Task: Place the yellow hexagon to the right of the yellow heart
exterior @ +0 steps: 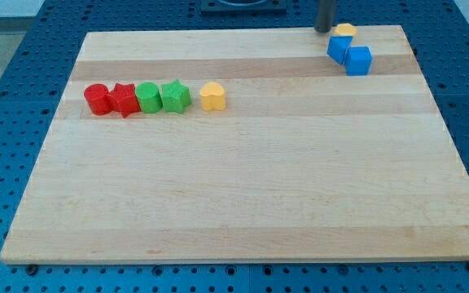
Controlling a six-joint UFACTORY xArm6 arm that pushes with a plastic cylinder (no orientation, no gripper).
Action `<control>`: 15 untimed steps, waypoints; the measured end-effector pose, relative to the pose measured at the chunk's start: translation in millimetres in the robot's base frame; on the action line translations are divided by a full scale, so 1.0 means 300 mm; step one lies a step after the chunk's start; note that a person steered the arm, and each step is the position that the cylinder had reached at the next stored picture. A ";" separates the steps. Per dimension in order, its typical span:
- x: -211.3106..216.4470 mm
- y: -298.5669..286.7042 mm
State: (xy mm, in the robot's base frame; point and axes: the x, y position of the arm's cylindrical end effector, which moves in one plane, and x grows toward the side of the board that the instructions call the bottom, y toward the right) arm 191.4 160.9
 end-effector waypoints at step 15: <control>0.424 -0.493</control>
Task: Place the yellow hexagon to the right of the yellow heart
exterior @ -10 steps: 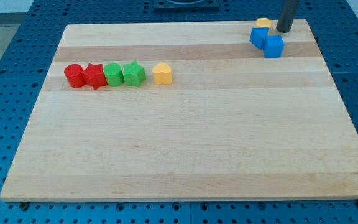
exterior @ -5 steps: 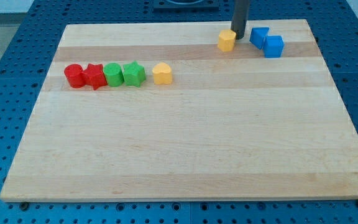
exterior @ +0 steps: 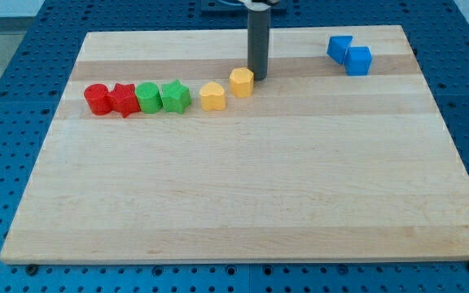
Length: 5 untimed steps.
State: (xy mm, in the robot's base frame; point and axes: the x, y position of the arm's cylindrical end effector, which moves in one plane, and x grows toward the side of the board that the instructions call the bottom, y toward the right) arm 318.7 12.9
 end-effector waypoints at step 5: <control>0.013 -0.098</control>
